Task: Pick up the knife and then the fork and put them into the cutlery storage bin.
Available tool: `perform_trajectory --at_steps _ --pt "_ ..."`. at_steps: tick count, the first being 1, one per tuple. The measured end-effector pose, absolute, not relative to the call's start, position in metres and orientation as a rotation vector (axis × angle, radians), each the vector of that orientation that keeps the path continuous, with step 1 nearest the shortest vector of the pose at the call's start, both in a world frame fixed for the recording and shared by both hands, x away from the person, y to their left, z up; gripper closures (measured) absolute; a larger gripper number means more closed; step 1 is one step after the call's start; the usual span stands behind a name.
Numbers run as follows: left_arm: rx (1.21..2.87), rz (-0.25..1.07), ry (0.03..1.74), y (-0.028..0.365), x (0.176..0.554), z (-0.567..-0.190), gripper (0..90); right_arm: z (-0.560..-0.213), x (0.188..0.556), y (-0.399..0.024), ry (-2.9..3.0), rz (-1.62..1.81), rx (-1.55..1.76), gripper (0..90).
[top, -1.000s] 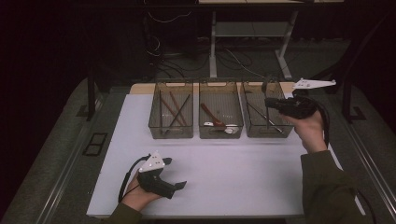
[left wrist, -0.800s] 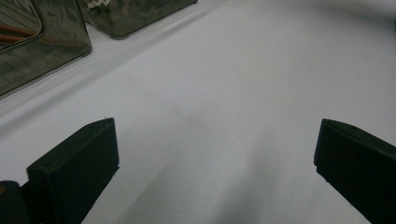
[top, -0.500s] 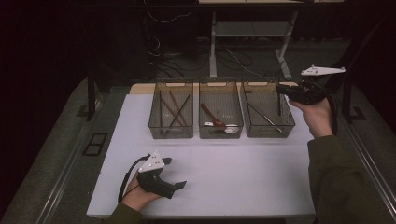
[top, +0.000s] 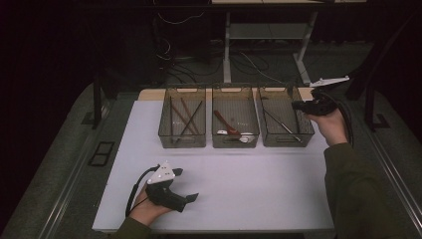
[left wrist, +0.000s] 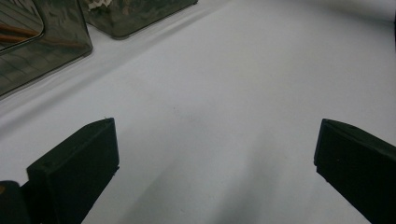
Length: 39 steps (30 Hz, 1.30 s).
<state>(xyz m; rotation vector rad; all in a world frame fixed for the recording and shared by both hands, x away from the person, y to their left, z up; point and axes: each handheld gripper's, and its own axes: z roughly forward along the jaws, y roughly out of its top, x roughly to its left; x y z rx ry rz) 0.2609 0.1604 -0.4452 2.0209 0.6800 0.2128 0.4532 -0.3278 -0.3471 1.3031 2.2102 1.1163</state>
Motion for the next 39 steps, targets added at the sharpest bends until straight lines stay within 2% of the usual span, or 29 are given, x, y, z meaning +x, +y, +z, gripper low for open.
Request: perform_trajectory --at_steps 15,30,35,39 --pt "2.028 0.212 0.675 0.16 0.261 -0.445 0.0 -0.378 0.468 -0.314 2.402 0.873 1.392 84.5" --pt "2.022 0.211 0.679 0.16 0.26 -0.445 0.0 -0.388 0.475 -0.306 2.442 0.796 1.412 80.9" --pt "2.024 0.21 0.678 0.16 0.26 -0.446 0.0 -0.384 0.474 -0.31 2.424 0.845 1.424 74.9" --pt "2.028 0.211 0.678 0.16 0.261 -0.445 0.0 -0.383 0.472 -0.314 2.419 0.895 1.431 63.3"
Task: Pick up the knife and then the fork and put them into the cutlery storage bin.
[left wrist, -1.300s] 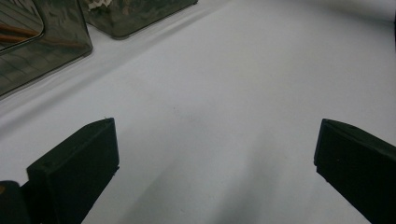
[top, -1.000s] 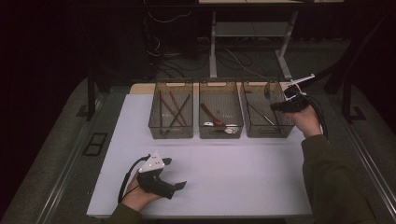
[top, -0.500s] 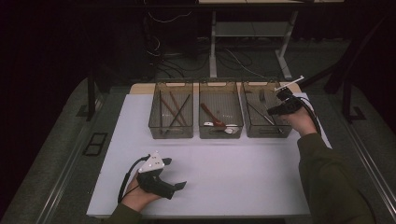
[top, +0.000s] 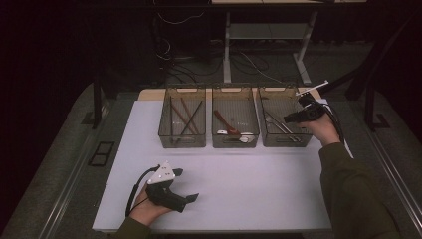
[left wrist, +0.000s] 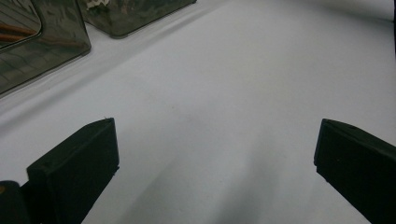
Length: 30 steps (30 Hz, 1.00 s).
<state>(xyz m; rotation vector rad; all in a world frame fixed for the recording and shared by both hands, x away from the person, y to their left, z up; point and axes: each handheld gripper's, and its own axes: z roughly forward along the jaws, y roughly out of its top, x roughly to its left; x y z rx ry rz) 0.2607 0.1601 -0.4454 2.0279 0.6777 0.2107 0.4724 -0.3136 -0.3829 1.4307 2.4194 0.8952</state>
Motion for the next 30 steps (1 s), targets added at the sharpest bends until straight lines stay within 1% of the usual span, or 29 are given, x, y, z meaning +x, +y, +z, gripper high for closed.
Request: perform_trajectory --at_steps 1,6,9,12,17,30 --pt "2.028 0.211 0.677 0.16 0.261 -0.445 0.0 -0.382 0.472 -0.315 2.407 0.905 1.438 59.0" --pt "2.029 0.211 0.681 0.16 0.261 -0.445 0.0 -0.377 0.466 -0.318 2.353 0.982 1.475 43.6" --pt "2.021 0.212 0.689 0.16 0.261 -0.445 0.0 -0.372 0.462 -0.318 2.322 1.026 1.45 36.3" --pt "2.019 0.214 0.692 0.161 0.262 -0.444 0.0 -0.369 0.457 -0.318 2.298 1.058 1.428 31.9" --pt "2.017 0.221 0.69 0.162 0.265 -0.445 0.0 -0.368 0.446 -0.315 2.278 1.076 1.413 30.2" --pt "2.031 0.206 0.685 0.162 0.272 -0.447 0.0 -0.367 0.415 -0.311 2.284 1.249 1.341 25.3"
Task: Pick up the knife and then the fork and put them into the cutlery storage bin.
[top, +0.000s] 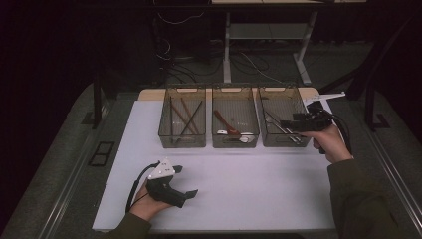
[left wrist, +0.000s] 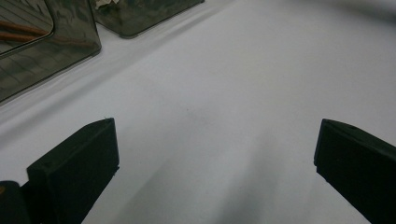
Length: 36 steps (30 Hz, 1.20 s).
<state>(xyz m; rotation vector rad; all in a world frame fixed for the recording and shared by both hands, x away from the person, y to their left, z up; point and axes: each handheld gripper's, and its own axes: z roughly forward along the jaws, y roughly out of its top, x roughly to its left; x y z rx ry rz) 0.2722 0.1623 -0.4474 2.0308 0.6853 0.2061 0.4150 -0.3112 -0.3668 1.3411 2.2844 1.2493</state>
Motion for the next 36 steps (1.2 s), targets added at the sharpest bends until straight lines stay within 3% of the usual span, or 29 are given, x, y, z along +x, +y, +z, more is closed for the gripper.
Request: perform_trajectory --at_steps 36 --pt "2.03 0.209 0.681 0.166 0.264 -0.445 0.0 -0.409 0.306 -0.282 2.295 1.383 1.066 14.1"
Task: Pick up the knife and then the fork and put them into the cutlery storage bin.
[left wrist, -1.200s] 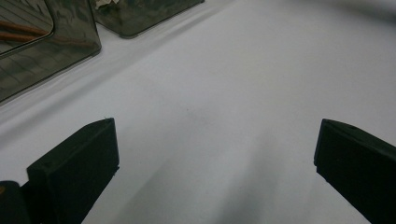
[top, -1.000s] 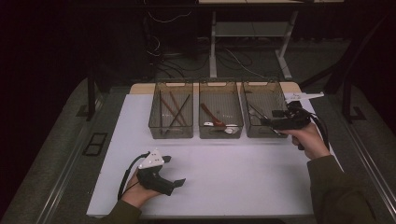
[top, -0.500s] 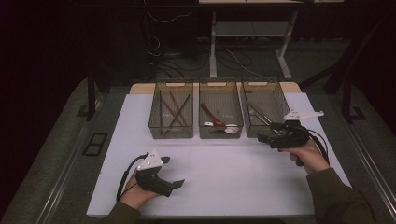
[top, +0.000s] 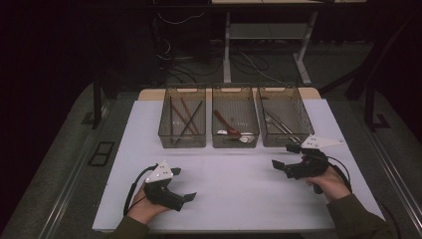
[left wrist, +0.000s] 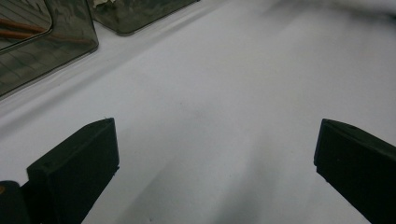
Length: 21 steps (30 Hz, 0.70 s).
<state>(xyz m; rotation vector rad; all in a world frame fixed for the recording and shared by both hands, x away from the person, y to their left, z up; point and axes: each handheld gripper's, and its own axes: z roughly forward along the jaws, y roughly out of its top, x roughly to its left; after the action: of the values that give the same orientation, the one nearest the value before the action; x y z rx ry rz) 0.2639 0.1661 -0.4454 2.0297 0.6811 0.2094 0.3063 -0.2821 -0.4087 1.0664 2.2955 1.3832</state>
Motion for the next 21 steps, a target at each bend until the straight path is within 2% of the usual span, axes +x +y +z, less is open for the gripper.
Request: perform_trajectory --at_steps 21 --pt "2.029 0.213 0.685 0.165 0.262 -0.445 0.0 -0.441 0.263 -0.298 2.336 1.375 1.065 14.1"
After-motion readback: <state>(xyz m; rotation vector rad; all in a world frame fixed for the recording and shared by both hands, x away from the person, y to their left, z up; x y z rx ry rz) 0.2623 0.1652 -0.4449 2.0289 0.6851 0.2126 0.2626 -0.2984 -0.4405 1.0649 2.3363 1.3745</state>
